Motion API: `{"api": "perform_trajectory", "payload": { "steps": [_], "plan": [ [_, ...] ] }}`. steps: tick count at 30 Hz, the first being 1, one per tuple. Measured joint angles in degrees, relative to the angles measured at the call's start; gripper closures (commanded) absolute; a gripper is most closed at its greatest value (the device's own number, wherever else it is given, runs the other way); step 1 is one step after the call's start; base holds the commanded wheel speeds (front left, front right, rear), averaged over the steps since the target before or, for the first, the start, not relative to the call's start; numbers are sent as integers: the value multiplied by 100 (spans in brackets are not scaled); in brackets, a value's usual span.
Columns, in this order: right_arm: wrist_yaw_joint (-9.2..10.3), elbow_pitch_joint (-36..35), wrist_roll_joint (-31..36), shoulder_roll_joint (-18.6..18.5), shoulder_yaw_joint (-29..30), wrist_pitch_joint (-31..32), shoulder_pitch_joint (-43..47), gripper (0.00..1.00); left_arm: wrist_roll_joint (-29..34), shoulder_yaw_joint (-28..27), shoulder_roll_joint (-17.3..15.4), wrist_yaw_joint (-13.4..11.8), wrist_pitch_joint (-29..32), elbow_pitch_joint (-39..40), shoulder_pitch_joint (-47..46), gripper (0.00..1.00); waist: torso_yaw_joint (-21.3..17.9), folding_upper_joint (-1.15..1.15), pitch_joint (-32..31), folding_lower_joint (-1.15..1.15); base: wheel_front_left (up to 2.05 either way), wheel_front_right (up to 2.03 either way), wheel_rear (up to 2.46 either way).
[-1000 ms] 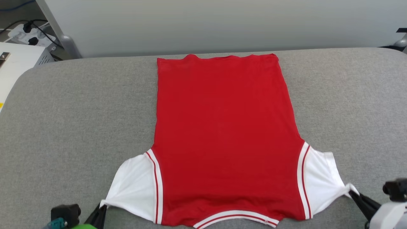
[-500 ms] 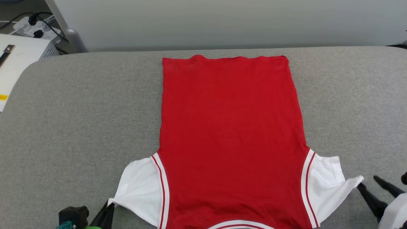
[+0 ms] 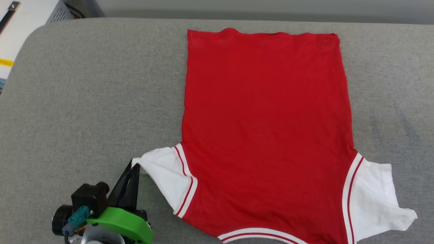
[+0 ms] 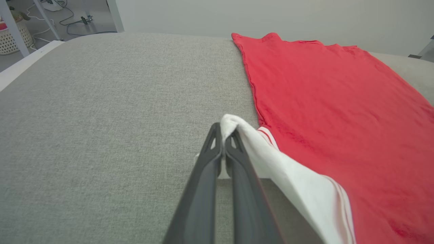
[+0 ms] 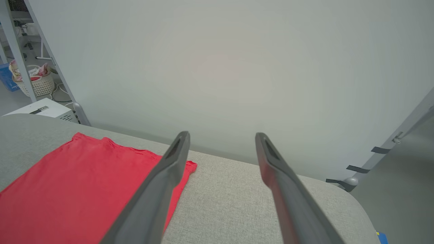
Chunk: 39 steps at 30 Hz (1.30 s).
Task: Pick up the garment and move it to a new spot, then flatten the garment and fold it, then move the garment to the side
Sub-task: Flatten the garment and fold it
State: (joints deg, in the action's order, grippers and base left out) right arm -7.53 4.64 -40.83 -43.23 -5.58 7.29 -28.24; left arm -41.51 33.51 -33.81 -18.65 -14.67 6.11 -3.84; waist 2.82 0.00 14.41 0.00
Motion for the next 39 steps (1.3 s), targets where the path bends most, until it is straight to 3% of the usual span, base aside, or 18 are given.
{"api": "perform_trajectory", "payload": {
  "steps": [4,11,15,25,32,34,39],
  "plan": [
    [0,140,-81,7,-137,1399,-1083,0,113,-15,208,16,0,140,-248,100,171,0,378,0,0,0,0],
    [0,1129,-130,86,-723,4033,-2816,0,438,-56,563,250,0,177,-597,100,502,0,1054,1,0,0,0],
    [0,1667,126,233,-915,4901,-3511,0,646,-71,756,409,0,175,-803,100,716,0,1445,1,0,0,0],
    [0,2552,693,599,-1070,5097,-3993,0,992,-193,1176,705,0,82,-963,100,1183,0,2204,1,0,0,0],
    [0,2705,628,430,-1072,5019,-3887,0,1144,-366,1383,939,0,-145,-1005,100,1428,0,2451,1,0,0,0],
    [0,2673,502,399,-1085,4992,-3874,100,1174,-420,1404,980,0,-196,-999,100,1432,0,2443,1,0,0,0],
    [0,2563,364,424,-1251,4544,-3743,100,1185,-558,1472,1060,0,-341,-929,100,1371,0,2301,1,0,0,0]
  ]
}}
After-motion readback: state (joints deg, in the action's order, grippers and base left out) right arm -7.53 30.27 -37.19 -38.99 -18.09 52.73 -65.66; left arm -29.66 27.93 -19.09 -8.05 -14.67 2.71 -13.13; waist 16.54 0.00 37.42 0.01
